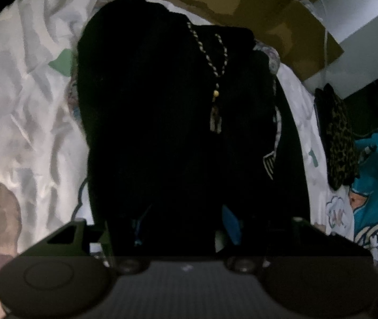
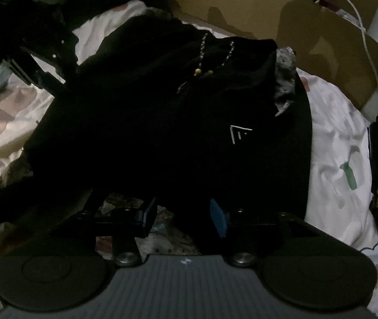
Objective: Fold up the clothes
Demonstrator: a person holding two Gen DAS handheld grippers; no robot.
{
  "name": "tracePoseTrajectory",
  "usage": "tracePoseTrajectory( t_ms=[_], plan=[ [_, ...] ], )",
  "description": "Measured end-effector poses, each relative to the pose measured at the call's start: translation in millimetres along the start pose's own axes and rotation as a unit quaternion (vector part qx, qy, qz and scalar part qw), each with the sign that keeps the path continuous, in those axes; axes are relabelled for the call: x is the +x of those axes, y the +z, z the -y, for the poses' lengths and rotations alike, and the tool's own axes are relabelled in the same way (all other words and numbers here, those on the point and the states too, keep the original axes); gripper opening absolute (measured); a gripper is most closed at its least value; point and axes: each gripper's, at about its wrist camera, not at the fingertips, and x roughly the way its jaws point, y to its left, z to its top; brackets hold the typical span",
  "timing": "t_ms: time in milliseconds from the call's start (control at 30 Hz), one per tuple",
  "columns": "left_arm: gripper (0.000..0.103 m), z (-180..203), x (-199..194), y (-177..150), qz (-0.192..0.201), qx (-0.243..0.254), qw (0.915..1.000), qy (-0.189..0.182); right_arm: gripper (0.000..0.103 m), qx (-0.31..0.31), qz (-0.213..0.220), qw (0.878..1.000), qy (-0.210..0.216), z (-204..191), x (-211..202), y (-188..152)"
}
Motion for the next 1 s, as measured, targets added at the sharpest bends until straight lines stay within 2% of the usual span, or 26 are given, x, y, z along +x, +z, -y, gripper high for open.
tracePoseTrajectory(
  t_ms=[233, 333, 367, 400, 467, 567, 767, 1000],
  plan=[
    [0.061, -11, -2, 1, -0.003, -0.015, 0.9999, -0.004, 0.052, -0.037, -0.049, 0.997, -0.054, -16, 30, 7],
    [0.061, -15, -4, 1, -0.001, -0.018, 0.9998, -0.006, 0.052, -0.023, -0.043, 0.997, -0.054, -2, 21, 5],
    [0.061, -15, -4, 2, -0.001, -0.017, 0.9998, -0.006, 0.048, -0.018, -0.040, 0.998, -0.053, 2, 18, 5],
    [0.061, -15, -3, 2, -0.002, -0.015, 0.9999, -0.005, 0.034, -0.013, -0.038, 0.998, -0.053, 7, 14, 4],
    [0.061, -13, -2, 2, -0.005, -0.012, 0.9999, -0.007, 0.015, -0.004, -0.034, 0.998, -0.053, 16, 8, 3],
    [0.061, -5, 2, 1, -0.009, -0.003, 0.9998, -0.015, 0.007, 0.011, -0.027, 0.998, -0.052, 30, -1, 1],
    [0.061, 15, 9, -8, -0.023, 0.025, 0.9990, -0.030, 0.007, 0.061, -0.012, 0.996, -0.065, 70, -25, -7],
    [0.061, 38, 16, -21, -0.043, 0.055, 0.9970, -0.033, 0.007, 0.139, -0.020, 0.986, -0.089, 119, -38, -36]
  ],
)
